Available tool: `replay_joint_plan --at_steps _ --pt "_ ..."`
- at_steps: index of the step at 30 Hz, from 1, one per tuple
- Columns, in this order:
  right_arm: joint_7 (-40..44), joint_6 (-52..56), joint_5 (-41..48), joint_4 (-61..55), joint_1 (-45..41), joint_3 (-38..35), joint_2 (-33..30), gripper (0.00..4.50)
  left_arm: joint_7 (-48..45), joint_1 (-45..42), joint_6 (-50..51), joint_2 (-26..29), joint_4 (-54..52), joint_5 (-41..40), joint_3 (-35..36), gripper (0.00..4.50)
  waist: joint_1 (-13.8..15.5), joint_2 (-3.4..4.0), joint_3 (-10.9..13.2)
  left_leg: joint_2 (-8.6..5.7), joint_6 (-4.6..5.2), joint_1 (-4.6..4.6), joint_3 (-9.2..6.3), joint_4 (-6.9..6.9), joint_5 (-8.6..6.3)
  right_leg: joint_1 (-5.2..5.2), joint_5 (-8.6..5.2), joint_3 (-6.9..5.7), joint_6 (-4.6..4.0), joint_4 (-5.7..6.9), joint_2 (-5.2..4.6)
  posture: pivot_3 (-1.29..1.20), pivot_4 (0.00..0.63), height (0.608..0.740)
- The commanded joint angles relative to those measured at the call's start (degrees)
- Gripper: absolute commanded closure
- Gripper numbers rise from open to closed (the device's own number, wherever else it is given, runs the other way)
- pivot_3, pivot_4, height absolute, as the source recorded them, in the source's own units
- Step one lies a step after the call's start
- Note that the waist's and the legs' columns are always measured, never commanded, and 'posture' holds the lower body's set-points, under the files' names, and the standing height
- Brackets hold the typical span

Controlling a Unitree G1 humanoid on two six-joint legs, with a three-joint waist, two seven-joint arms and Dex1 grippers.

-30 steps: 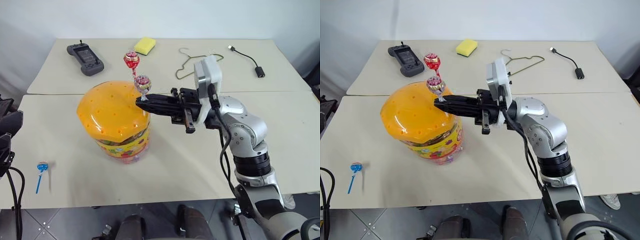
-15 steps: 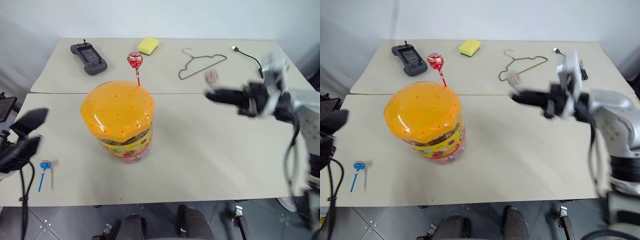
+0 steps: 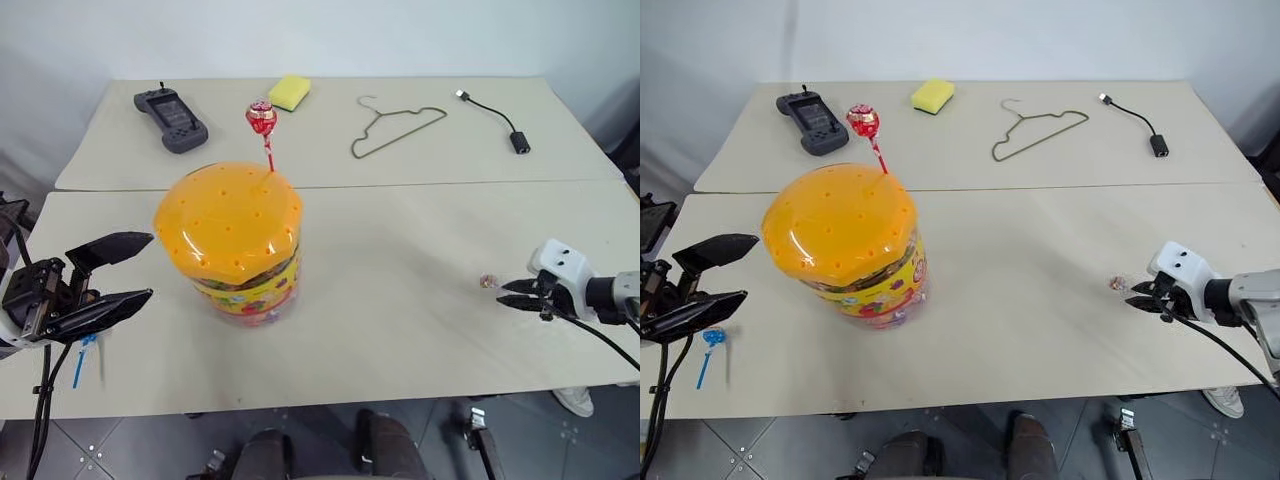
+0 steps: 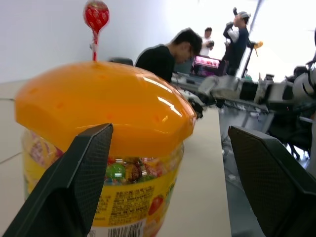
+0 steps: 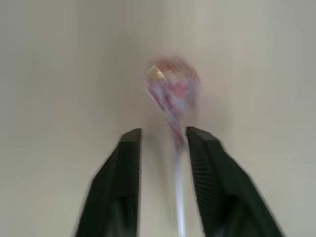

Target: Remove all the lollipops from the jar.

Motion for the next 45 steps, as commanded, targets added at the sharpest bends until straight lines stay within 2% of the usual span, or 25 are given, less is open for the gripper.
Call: replay_joint_plan --at_steps 1,2,5,7,9,12,16,24,33,36,43,45 --pt "4.26 -0.36 10.39 -4.78 -2.97 -7.91 3.76 1.81 3.11 -0.58 1.57 -0.74 -0.42 -4.76 3.45 0.53 -0.01 0.01 0.01 0.0 0.0 0.0 -0.02 0.0 0.0 0.01 0.0 0.0 0.0 0.0 0.0 0.0 0.15 0.74" --pt "5.3 0.7 13.36 -6.5 -4.56 -9.13 5.03 1.54 4.33 -0.59 1.86 -1.3 -0.17 -5.75 4.19 0.53 -0.06 0.05 0.03 0.0 0.0 0.0 -0.02 0.0 0.0 0.0 0.0 -0.01 0.0 0.02 0.0 0.0 0.15 0.74" --pt "3.51 6.65 20.38 -12.18 -11.5 -10.26 9.23 1.54 8.38 -0.48 2.62 -3.39 0.92 -9.35 7.02 0.53 -0.35 0.24 0.14 0.02 -0.01 0.02 -0.01 0.0 0.0 0.0 0.0 0.01 0.0 0.03 0.01 0.0 0.15 0.74" --pt "-1.3 12.37 25.28 -15.8 -18.75 -8.75 14.93 1.54 12.39 -1.45 1.64 -5.5 2.24 -10.86 8.68 0.53 -0.25 0.26 0.13 0.04 -0.03 0.04 -0.08 -0.01 -0.01 -0.02 0.0 -0.03 0.0 0.1 0.02 0.0 0.15 0.74" --pt "-7.12 16.71 26.46 -17.2 -26.59 -5.46 21.7 1.54 15.05 -2.36 0.53 -7.33 3.29 -11.26 9.58 0.53 -0.53 0.26 0.13 0.07 -0.06 0.04 -0.12 0.01 -0.02 -0.02 0.0 -0.06 -0.01 0.13 0.04 0.0 0.15 0.74" --pt "-11.58 20.45 25.61 -17.03 -31.95 -2.67 27.74 1.54 15.71 -2.4 0.44 -8.27 2.72 -11.0 9.13 0.53 -0.1 0.22 0.1 0.06 -0.11 0.01 -0.19 0.05 -0.01 -0.09 0.02 -0.11 -0.04 0.26 0.04 0.0 0.15 0.74" --pt "-15.07 22.13 24.55 -15.14 -36.83 0.05 34.22 1.54 16.37 -2.78 0.24 -8.76 2.11 -11.19 8.27 0.53 0.71 0.15 0.07 -0.07 -0.05 -0.13 -0.47 0.04 -0.07 -0.08 0.07 -0.37 -0.12 0.29 -0.02 0.0 0.15 0.74" --pt "-16.0 22.51 23.07 -13.52 -42.04 4.01 42.67 1.54 15.88 -2.6 -1.06 -10.36 1.69 -10.81 7.68 0.53 -0.78 0.16 0.06 -0.03 -0.08 -0.09 -0.4 0.0 -0.07 -0.08 0.07 -0.56 -0.12 0.24 -0.01 0.0 0.15 0.74" --pt "-16.43 23.87 20.14 -11.0 -44.78 7.49 46.51 1.54 15.08 -1.73 -2.15 -11.07 1.55 -10.68 7.48 0.53 -1.89 0.16 0.06 0.01 -0.11 -0.05 -0.34 -0.02 -0.05 -0.08 0.07 -0.56 -0.12 0.27 0.0 0.0 0.15 0.74" --pt "-16.88 23.6 19.22 -9.75 -45.22 7.37 47.57 2.13 16.19 -1.94 -2.21 -11.28 0.41 -10.92 6.98 0.53 -1.96 0.16 0.06 0.01 -0.11 -0.04 -0.35 -0.04 -0.05 -0.08 0.07 -0.57 -0.12 0.28 0.01 0.0 0.15 0.74" --pt "-15.99 22.67 18.52 -9.15 -45.12 6.81 49.12 4.46 19.95 -2.64 -1.9 -11.68 -3.23 -12.2 6.15 0.53 -1.98 0.16 0.06 0.0 -0.11 -0.04 -0.37 -0.04 -0.05 -0.08 0.07 -0.56 -0.12 0.27 0.0 0.0 0.15 0.74" --pt "-15.61 21.96 18.51 -9.26 -44.82 6.54 49.44 4.46 20.98 -2.79 -1.87 -11.68 -4.14 -12.72 6.02 0.53 -2.02 0.16 0.06 0.01 -0.11 -0.04 -0.37 -0.05 -0.05 -0.08 0.07 -0.56 -0.12 0.27 0.0 0.0 0.15 0.74"
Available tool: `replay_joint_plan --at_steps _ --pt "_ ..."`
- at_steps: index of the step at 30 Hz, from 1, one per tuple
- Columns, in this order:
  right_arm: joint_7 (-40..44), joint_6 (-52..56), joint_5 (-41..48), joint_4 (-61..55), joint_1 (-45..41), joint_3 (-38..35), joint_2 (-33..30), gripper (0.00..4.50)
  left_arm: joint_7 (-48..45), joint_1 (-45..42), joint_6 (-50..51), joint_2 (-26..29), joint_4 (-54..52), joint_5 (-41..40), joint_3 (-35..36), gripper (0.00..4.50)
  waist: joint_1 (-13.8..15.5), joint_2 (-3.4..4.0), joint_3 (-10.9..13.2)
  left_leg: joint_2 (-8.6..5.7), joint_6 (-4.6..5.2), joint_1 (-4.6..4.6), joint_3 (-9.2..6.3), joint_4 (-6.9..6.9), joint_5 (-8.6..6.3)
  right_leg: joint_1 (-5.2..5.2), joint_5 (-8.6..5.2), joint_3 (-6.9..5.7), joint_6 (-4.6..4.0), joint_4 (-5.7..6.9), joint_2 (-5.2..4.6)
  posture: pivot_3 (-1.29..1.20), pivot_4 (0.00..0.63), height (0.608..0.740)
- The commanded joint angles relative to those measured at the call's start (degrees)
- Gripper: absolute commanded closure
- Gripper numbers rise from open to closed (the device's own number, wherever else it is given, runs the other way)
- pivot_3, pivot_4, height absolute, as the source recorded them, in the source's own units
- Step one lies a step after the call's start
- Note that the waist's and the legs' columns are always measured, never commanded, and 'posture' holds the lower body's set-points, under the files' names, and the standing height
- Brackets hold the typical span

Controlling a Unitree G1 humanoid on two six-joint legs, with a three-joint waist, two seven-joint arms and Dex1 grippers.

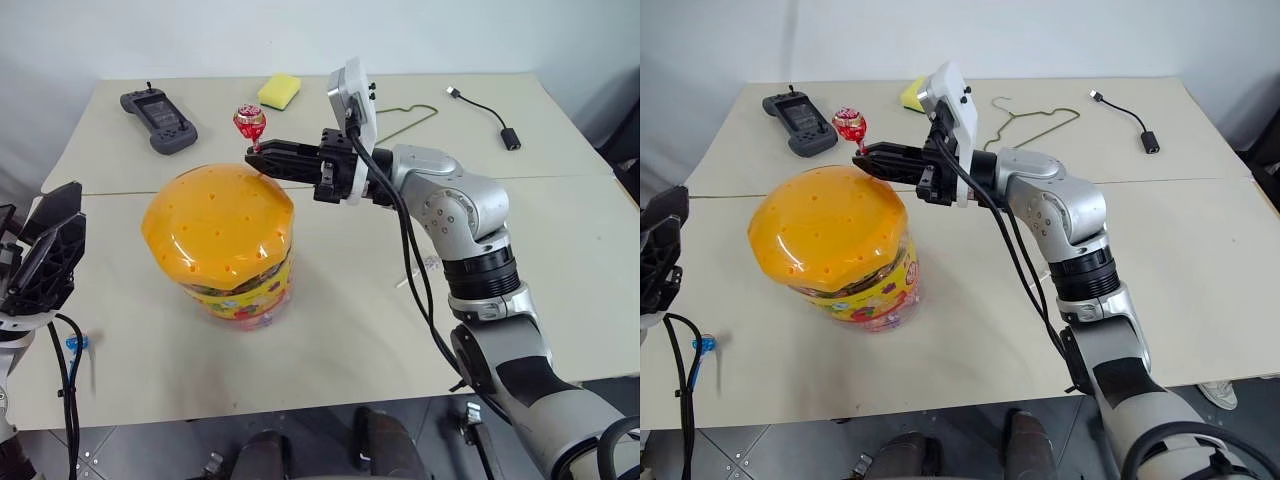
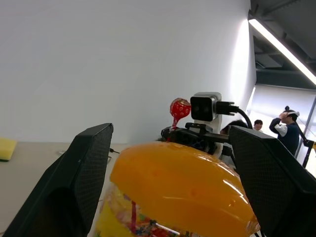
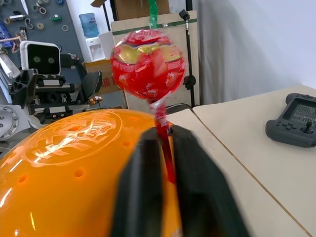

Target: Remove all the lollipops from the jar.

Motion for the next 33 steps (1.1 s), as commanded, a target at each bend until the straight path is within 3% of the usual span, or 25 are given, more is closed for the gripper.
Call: replay_joint_plan --at_steps 1,8,11,16,19,23,25,30,33 --pt "1.19 -2.51 0.66 -1.38 -0.92 -1.53 1.0 4.46 1.65 -0.59 -0.7 -0.02 -3.2 -2.31 0.34 0.53 -0.02 0.0 0.0 0.0 0.0 0.0 0.0 0.0 0.0 0.0 0.0 0.0 0.0 0.0 0.0 0.0 0.15 0.74" --pt "2.3 -9.27 6.05 1.06 -3.39 -11.86 1.47 4.46 3.36 -1.27 0.45 0.81 -6.06 -4.42 -1.86 0.53 0.16 0.0 0.0 0.0 0.0 -0.01 -0.01 -0.01 0.0 0.0 0.0 0.0 0.0 0.0 0.0 0.0 0.15 0.74" --pt "7.9 -1.5 8.21 0.68 -2.61 -15.42 -11.68 4.46 1.18 0.27 3.81 4.93 -7.94 -6.43 -1.63 0.53 1.01 -0.07 -0.02 -0.01 0.0 -0.04 -0.1 0.04 0.0 0.02 0.0 -0.03 0.0 0.0 -0.01 0.0 0.15 0.74" --pt "13.44 4.18 1.11 -1.3 6.45 -11.23 -33.17 4.46 -5.82 3.82 6.92 12.05 -7.44 -4.07 -1.4 0.53 1.77 -0.08 -0.01 -0.03 0.05 -0.04 0.0 -0.14 -0.05 0.03 0.0 -0.02 0.0 -0.22 -0.02 0.0 0.15 0.74" --pt "17.0 1.32 -4.9 -2.46 15.6 -8.79 -43.94 4.46 -10.57 5.34 7.72 15.53 -6.12 -1.92 -1.26 0.53 1.8 0.0 0.03 0.01 0.04 -0.06 0.15 -0.13 -0.05 0.01 -0.01 0.02 0.0 -0.27 0.0 0.0 0.15 0.74" --pt "20.61 -10.07 -14.99 -1.33 30.84 -7.22 -55.59 4.46 -15.94 5.26 5.91 17.48 -2.96 2.49 -1.94 0.53 1.84 0.18 0.11 0.03 0.04 0.03 0.5 -0.07 -0.05 -0.01 -0.01 0.17 0.01 -0.32 -0.01 0.0 0.15 0.74" --pt "19.77 -11.04 -16.81 -1.12 34.79 -7.86 -57.58 4.46 -17.81 4.9 6.12 17.86 -2.03 3.08 -2.07 0.53 1.76 0.2 0.12 0.04 0.03 0.06 0.57 -0.06 -0.05 -0.02 -0.01 0.22 0.01 -0.3 -0.01 0.0 0.15 0.74" --pt "16.2 -10.38 -18.11 2.72 40.76 -9.5 -55.81 4.46 -19.65 4.74 5.96 16.83 -1.13 4.42 -1.97 0.53 1.67 0.19 0.12 0.09 0.03 0.15 0.76 -0.04 -0.05 -0.04 -0.01 0.38 0.0 -0.27 0.0 0.0 0.15 0.74" --pt "15.81 -8.94 -16.68 2.82 43.71 -11.21 -54.69 3.8 -20.05 5.96 6.3 16.38 -1.07 4.73 -0.96 0.53 1.96 0.19 0.12 0.08 0.03 0.09 0.74 -0.04 -0.05 -0.07 -0.01 0.36 0.0 -0.27 0.0 0.0 0.15 0.74"
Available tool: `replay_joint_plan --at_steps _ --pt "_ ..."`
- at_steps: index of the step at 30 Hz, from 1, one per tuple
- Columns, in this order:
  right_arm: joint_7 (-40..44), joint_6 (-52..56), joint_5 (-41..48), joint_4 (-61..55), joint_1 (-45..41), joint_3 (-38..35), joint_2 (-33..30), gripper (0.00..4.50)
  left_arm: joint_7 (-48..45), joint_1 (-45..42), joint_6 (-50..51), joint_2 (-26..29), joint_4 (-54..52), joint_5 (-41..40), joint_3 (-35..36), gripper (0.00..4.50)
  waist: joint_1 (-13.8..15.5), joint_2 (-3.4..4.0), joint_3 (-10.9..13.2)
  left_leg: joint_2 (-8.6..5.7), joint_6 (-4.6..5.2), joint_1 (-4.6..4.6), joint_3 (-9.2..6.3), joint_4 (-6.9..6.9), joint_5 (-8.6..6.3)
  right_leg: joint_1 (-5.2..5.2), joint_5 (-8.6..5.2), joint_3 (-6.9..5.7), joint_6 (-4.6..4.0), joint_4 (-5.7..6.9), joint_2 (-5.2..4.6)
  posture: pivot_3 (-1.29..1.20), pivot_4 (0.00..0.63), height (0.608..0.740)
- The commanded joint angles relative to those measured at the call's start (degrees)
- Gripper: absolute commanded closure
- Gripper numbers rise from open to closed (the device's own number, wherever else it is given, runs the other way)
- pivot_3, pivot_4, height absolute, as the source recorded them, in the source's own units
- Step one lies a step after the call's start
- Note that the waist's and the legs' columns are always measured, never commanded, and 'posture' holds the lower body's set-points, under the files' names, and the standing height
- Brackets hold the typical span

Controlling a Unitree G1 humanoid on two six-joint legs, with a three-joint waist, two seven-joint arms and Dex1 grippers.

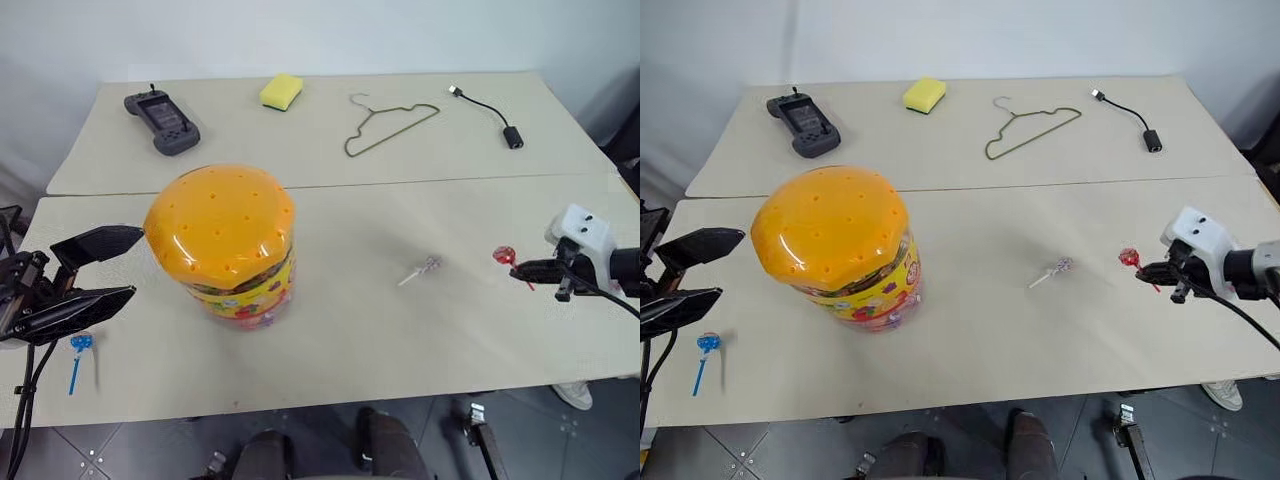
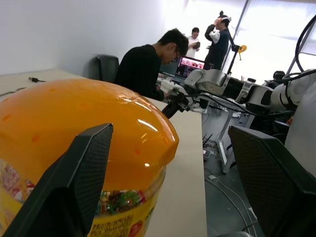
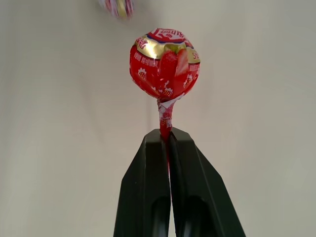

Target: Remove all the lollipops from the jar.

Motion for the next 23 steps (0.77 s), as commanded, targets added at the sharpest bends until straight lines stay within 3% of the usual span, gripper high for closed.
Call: replay_joint_plan --at_steps 1,6,9,12,17,23 --pt "-0.97 -0.71 0.94 0.07 2.03 -4.12 0.71 3.49 -0.68 1.68 -0.43 -0.21 -0.05 0.59 2.78 0.53 0.13 0.0 0.0 0.0 0.0 -0.04 -0.02 0.02 0.0 -0.01 0.0 0.0 0.0 -0.01 0.0 0.0 0.15 0.74" --pt "-0.13 -7.36 2.95 0.32 4.36 -9.48 2.79 1.77 1.67 4.79 0.07 0.06 2.36 2.27 5.86 0.53 0.06 0.0 0.0 0.0 0.0 -0.02 -0.01 0.03 0.0 -0.01 0.0 0.0 0.0 -0.01 0.0 0.0 0.15 0.74" --pt "3.11 -20.95 9.87 -4.95 5.44 -16.43 10.87 0.83 4.18 5.96 -5.23 -0.63 7.12 10.46 6.05 0.53 0.06 0.0 0.0 0.01 0.0 0.03 -0.01 0.01 0.0 0.0 0.0 -0.01 0.0 0.03 0.02 0.0 0.15 0.74" --pt "2.36 -20.65 15.78 -13.22 5.71 -16.98 17.62 0.06 8.67 7.68 -11.35 -1.93 10.65 20.64 3.79 0.53 -0.08 0.0 0.0 0.0 0.0 0.03 0.02 0.0 0.0 0.0 0.0 0.01 0.0 0.01 0.03 0.0 0.15 0.74" --pt "-0.23 -22.57 13.46 -17.86 3.73 -9.78 24.62 0.06 16.93 10.0 -16.67 -5.94 9.02 31.21 -1.57 0.53 0.09 -0.09 -0.06 0.0 0.0 0.03 -0.01 0.0 0.0 0.0 0.0 0.0 0.0 0.02 0.02 0.0 0.15 0.74" --pt "-3.0 -29.37 5.01 -11.51 -0.49 0.26 33.49 0.06 29.06 9.3 -19.8 -15.4 -3.17 38.65 -10.97 0.53 0.38 -0.2 -0.12 -0.01 0.01 -0.01 -0.14 0.12 0.0 0.02 0.01 -0.03 -0.01 0.1 0.0 0.0 0.15 0.74"
